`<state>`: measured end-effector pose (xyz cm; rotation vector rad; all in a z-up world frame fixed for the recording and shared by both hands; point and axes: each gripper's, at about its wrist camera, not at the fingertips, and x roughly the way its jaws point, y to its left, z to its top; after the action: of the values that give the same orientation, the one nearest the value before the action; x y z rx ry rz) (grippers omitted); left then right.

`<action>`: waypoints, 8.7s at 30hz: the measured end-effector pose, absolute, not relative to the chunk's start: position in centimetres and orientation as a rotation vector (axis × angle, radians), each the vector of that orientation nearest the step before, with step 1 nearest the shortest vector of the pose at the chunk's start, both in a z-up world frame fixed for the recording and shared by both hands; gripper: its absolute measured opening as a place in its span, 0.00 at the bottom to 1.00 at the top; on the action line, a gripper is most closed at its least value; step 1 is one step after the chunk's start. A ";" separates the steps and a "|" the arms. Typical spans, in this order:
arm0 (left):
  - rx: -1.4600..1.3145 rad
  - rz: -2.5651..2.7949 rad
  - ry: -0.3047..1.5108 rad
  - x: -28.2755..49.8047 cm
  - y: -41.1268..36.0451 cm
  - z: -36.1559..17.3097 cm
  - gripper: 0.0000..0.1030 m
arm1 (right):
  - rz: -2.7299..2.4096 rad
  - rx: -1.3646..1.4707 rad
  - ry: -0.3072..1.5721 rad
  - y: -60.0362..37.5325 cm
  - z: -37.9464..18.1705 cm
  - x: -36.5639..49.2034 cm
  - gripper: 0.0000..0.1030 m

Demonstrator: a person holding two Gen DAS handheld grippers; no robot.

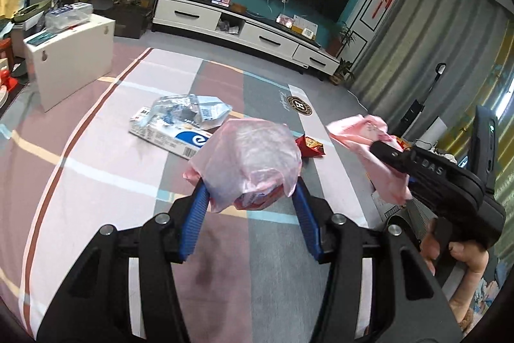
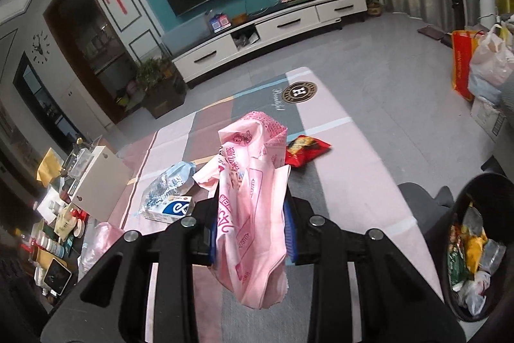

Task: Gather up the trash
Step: 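Carry both pink bags with both tools over the black bin, then open both tools to drop the pink bags into the black bin, then move both tools back toward the remaining trash on the rug, then grasp the white medicine box with the left tool while the right tool grasps the clear plastic bag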

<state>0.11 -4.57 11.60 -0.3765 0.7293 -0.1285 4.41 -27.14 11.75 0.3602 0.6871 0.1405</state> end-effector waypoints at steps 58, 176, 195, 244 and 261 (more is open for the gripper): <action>-0.249 -0.670 0.800 -0.5 -27.4 12.6 0.52 | -0.470 0.590 0.464 -44.4 11.7 -11.0 0.32; -0.410 0.045 0.865 3.6 2.9 7.8 0.97 | -0.114 0.155 0.674 -22.7 7.8 -0.7 0.97; -0.420 0.062 0.872 3.7 3.3 7.7 0.97 | -0.119 0.144 0.680 -22.5 7.7 -0.6 0.97; -0.693 0.054 0.961 10.8 9.5 4.8 0.95 | 0.351 0.355 0.880 -10.7 3.2 22.6 0.09; -0.494 0.304 1.159 20.1 0.5 1.5 0.91 | 0.306 0.378 0.771 -18.3 9.5 21.9 0.44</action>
<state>20.07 0.53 1.53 -0.4942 1.1586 0.3041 21.91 -18.34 9.47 0.3775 0.7706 0.3064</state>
